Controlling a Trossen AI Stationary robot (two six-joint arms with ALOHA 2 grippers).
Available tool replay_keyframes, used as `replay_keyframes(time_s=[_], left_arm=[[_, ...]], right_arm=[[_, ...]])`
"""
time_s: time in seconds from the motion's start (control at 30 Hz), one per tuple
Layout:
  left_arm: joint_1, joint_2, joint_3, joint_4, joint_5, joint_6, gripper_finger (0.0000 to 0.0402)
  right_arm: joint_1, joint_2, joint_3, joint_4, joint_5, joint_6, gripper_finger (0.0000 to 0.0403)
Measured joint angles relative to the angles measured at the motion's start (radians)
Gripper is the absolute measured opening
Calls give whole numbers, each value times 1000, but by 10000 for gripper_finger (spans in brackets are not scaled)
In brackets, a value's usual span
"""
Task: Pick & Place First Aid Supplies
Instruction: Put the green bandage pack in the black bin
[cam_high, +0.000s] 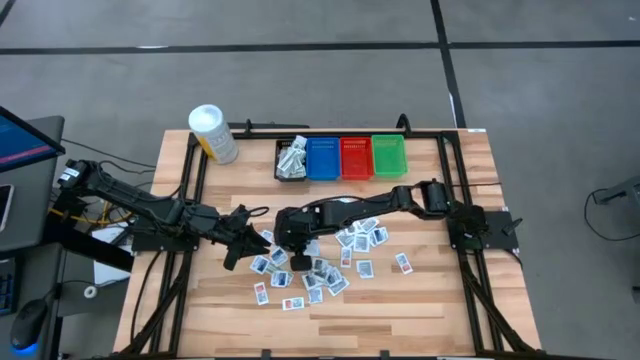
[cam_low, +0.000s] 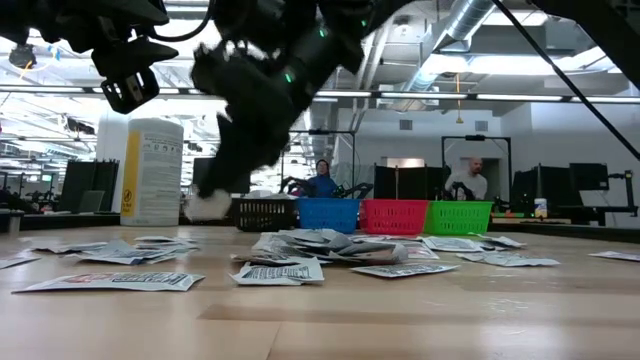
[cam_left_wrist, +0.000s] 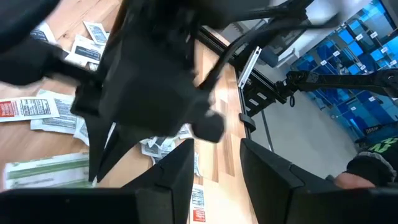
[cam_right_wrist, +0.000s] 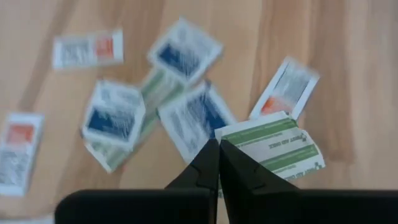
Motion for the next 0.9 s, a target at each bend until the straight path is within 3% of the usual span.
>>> replay_keyframes(time_s=[0.23, 0.5, 0.77, 0.9], left_arm=[[0, 0, 0, -1, 0, 38, 131], [0, 0, 0, -42, -4, 182, 131], [3, 0, 0, -64, -50, 192, 131], [3, 0, 0, -64, -53, 225, 131]], right_arm=[[-4, -3, 129, -83, -1, -17, 1], [-18, -3, 216, -190, -6, -27, 1], [-18, -4, 333, -371, -9, -61, 1], [-19, -5, 409, -458, -61, -95, 1]])
